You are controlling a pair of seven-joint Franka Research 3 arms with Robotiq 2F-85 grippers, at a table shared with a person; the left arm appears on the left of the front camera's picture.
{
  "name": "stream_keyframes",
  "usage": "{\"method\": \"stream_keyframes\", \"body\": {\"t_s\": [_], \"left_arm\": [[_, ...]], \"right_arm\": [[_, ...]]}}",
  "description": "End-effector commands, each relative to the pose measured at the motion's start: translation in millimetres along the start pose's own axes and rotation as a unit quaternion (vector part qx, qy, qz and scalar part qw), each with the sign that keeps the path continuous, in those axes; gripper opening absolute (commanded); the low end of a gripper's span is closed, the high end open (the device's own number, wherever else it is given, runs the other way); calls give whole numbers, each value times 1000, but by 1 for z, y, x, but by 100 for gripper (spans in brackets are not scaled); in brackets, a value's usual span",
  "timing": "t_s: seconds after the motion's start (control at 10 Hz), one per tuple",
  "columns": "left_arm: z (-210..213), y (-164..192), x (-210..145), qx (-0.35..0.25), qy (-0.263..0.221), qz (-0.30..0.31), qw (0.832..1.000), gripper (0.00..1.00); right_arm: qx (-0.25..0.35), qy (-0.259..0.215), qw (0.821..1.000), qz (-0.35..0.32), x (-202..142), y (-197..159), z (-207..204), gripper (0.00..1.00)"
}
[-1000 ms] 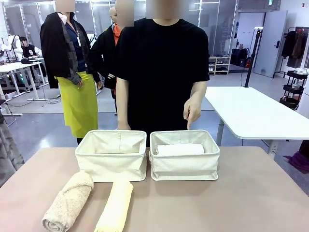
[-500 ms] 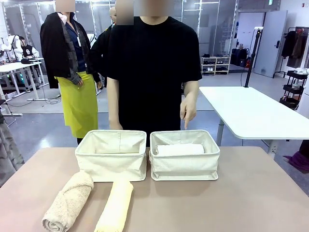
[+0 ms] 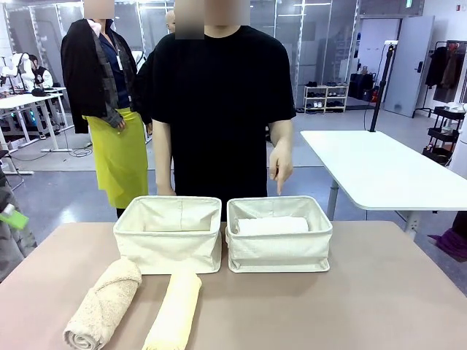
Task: Divide the towels into two baskets.
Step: Pick up one hotel-folded towel from the bottom of the table and place it in the Fabric basket indicated by the person.
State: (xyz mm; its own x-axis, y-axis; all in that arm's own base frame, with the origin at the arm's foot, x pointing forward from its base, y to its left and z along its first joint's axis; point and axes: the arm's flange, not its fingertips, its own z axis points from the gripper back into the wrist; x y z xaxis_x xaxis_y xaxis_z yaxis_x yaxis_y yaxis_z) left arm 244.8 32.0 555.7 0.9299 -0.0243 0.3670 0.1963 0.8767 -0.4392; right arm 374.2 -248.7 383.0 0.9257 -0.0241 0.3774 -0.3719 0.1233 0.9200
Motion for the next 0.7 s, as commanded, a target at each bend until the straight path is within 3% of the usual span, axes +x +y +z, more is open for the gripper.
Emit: {"method": "stream_keyframes", "body": {"t_s": [0.0, 0.4, 0.6], "left_arm": [[-13, -3, 20, 49, 52, -17, 997, 100], [-65, -24, 31, 135, 74, -52, 987, 100], [-91, -27, 45, 147, 89, -52, 984, 100]], "right_arm": [[0, -3, 1000, 3, -1, 3, -1, 100], [0, -3, 1000, 3, -1, 3, -1, 100], [0, -3, 1000, 3, -1, 3, -1, 100]]}}
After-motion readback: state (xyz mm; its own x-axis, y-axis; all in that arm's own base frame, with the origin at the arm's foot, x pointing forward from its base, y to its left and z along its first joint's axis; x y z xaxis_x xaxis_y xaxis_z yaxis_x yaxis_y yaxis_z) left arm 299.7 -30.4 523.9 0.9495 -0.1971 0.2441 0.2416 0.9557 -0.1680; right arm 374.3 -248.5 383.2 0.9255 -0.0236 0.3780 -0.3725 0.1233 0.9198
